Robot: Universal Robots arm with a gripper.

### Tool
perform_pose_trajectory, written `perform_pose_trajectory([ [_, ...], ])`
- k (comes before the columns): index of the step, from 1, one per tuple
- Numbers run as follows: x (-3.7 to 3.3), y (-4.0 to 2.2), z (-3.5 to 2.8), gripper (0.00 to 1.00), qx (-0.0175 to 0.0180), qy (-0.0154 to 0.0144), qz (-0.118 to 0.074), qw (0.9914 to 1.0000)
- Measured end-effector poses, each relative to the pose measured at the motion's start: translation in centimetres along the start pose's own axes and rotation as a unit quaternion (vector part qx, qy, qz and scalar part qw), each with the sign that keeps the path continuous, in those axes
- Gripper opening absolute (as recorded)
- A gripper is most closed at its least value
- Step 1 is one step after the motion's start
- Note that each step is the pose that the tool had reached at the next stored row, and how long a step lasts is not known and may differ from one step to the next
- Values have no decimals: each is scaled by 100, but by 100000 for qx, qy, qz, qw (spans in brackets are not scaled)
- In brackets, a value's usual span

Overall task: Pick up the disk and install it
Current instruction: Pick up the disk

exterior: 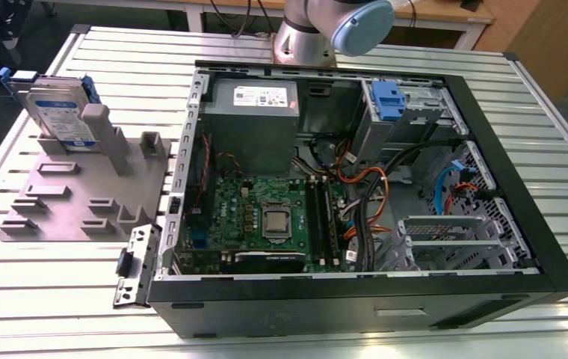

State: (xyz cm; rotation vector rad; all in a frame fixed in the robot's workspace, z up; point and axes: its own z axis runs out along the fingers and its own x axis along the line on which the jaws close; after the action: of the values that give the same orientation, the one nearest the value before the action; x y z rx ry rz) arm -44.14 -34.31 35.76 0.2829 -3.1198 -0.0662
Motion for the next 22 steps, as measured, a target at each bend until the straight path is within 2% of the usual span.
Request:
perform_pose_trajectory([
  [9,0,0,0,11,4,13,-244,100000],
  [13,0,0,0,11,11,106,-2349,99972],
  [17,0,0,0,11,27,244,-5616,99842],
  [22,0,0,0,11,42,411,-9476,99549],
])
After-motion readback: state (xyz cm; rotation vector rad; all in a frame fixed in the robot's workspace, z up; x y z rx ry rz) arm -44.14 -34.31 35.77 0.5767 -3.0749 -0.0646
